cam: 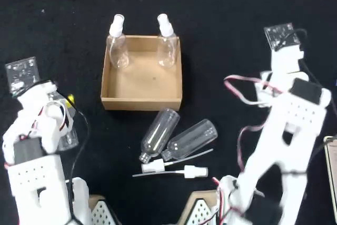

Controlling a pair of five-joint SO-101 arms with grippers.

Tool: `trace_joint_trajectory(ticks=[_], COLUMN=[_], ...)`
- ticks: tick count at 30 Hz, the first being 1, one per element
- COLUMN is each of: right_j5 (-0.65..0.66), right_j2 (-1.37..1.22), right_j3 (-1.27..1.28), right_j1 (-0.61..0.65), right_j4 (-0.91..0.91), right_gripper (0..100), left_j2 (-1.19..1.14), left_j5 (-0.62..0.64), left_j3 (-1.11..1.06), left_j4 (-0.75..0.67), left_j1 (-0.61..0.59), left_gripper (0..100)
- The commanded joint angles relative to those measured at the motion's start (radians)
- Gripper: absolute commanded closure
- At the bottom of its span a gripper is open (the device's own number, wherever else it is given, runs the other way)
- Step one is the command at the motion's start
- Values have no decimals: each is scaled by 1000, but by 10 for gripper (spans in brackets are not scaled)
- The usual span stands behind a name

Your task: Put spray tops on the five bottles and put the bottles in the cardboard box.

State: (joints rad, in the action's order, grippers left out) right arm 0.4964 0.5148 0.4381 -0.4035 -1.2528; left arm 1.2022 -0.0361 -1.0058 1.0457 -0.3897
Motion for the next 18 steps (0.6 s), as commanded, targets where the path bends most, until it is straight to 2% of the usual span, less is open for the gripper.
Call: trace_joint_trajectory(ticks=[1,8,10,13,18], right_j5=[-123,-358,-405,-471,-580], right_j2=[214,473,507,519,519], right_j3=[-62,-145,-194,-269,-295], right_j1=[123,353,428,542,680], right_j4=[-29,-23,-23,-9,133], right_gripper=[988,988,988,988,988], left_j2=[198,551,626,620,617], left_j5=[0,8,8,8,8], left_j3=[-18,-170,-203,-213,-274], left_j4=[2,-63,-61,-81,-203], left_j1=[12,28,73,157,325], left_gripper=[971,971,971,971,971])
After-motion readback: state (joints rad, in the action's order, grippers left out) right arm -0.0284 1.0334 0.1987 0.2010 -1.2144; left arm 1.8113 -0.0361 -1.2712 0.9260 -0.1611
